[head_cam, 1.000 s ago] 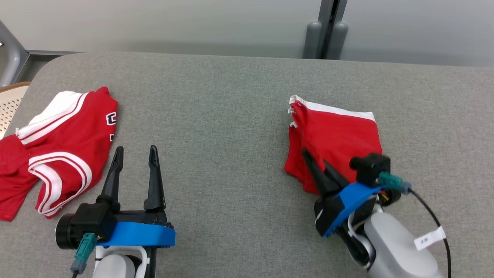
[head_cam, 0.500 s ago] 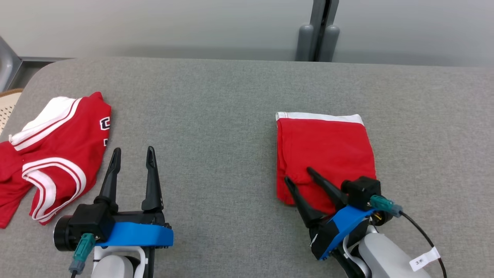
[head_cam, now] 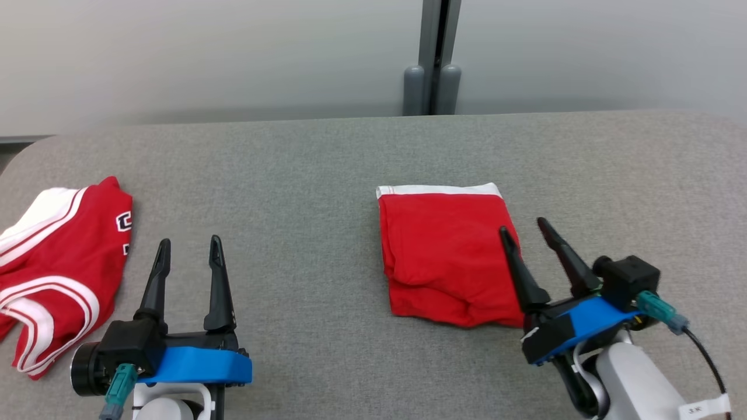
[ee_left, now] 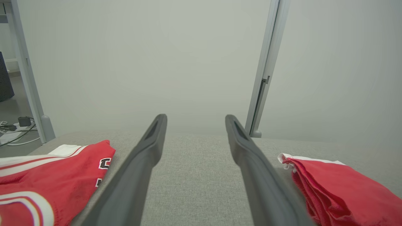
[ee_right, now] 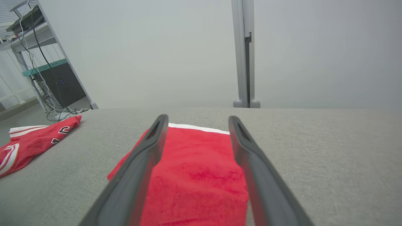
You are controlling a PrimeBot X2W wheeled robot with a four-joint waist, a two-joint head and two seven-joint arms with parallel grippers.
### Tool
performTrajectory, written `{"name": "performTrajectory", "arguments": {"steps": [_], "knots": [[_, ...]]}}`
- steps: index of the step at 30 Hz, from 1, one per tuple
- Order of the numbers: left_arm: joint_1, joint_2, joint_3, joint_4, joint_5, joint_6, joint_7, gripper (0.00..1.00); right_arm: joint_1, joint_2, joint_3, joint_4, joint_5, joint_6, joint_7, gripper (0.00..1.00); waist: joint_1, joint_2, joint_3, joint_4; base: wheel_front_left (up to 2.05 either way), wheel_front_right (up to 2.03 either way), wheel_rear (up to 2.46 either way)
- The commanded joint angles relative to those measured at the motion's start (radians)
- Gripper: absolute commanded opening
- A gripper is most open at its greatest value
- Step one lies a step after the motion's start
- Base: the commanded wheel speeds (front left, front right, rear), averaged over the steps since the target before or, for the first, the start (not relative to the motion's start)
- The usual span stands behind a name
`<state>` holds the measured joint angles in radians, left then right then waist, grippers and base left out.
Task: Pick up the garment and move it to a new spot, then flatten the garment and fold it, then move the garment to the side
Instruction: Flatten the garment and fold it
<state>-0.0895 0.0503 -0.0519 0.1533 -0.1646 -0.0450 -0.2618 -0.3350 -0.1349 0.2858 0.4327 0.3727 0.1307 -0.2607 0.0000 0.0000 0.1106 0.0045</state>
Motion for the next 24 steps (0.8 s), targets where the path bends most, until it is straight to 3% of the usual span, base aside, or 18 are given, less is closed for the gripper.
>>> {"name": "performTrajectory", "arguments": {"steps": [1,11,24], "knots": [[0.006,0.000,0.002,0.001,0.009,-0.004,-0.005,1.00,0.026,0.000,-0.030,-0.018,-0.015,0.000,-0.004,1.00,0.0000,0.0000,-0.013,-0.015,0.00,0.00,0.00],[0.060,0.000,0.029,0.010,0.027,-0.003,-0.005,1.00,0.146,0.022,-0.210,-0.124,-0.089,0.000,0.000,1.00,0.0000,0.0000,-0.060,-0.050,0.00,0.00,0.00],[0.128,0.005,0.040,0.008,0.052,-0.001,-0.005,1.00,0.289,0.077,-0.294,-0.288,-0.175,0.000,0.074,1.00,0.0000,0.0000,-0.090,-0.039,0.00,0.00,0.00]]}}
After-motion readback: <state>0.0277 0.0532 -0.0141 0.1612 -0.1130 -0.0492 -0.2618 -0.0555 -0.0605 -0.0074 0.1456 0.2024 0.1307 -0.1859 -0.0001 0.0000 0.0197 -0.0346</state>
